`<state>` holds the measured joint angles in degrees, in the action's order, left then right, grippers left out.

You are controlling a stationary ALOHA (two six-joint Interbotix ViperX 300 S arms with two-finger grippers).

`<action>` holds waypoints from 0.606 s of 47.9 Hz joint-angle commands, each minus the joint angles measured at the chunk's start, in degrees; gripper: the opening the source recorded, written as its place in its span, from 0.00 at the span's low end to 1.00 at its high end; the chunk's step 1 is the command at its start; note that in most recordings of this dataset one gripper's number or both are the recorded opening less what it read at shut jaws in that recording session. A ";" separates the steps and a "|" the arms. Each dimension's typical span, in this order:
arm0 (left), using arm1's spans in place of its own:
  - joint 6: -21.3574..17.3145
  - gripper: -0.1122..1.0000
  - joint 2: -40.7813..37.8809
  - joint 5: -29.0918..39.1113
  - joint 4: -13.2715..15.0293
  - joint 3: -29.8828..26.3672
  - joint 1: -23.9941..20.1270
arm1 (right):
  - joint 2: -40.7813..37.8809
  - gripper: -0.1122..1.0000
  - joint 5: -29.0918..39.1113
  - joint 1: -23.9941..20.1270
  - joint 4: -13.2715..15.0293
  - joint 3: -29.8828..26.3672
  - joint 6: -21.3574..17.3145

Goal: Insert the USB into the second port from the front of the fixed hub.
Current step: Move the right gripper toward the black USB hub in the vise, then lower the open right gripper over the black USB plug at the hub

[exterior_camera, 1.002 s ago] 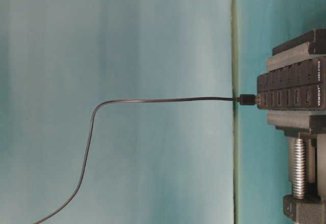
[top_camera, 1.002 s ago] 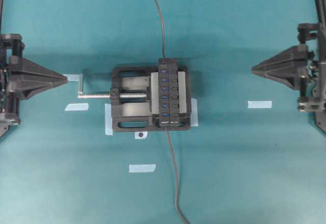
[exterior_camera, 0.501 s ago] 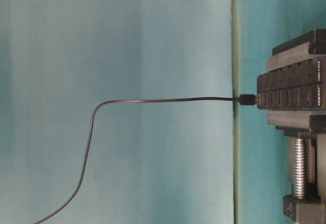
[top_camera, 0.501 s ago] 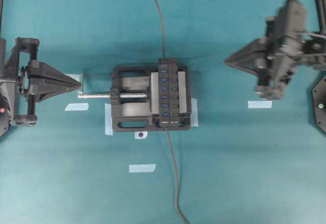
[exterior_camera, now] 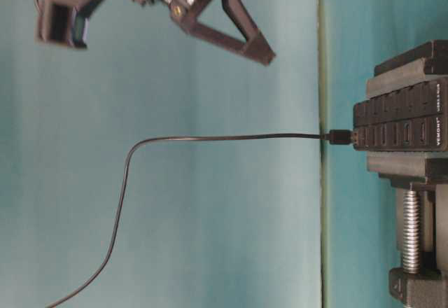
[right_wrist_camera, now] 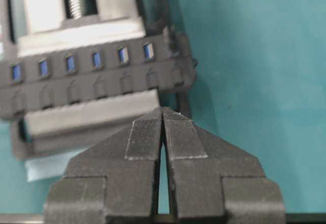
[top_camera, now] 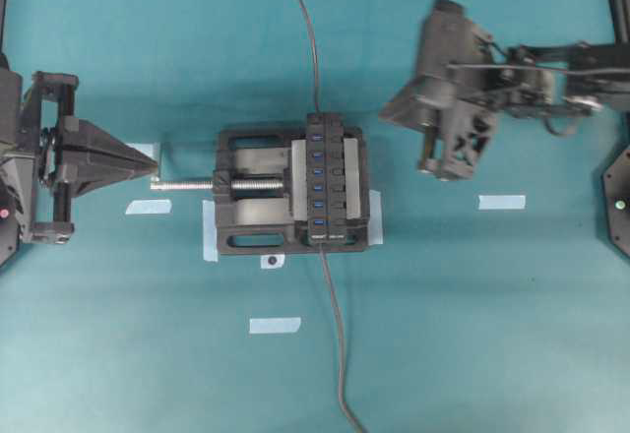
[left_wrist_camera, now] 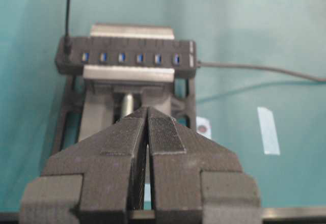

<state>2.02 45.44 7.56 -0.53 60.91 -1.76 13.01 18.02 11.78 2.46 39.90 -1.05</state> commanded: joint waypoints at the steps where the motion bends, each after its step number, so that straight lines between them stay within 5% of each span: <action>1: 0.00 0.10 -0.09 -0.09 -0.09 -1.49 -0.18 | -0.97 0.14 0.00 0.53 0.00 -2.55 0.62; 29: 0.00 0.10 -0.18 -0.09 0.00 -1.23 -0.09 | -9.93 0.14 -0.09 0.79 0.00 -8.26 10.11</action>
<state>2.02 45.44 7.73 -0.44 60.91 -1.76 2.99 18.37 12.39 2.46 33.22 8.00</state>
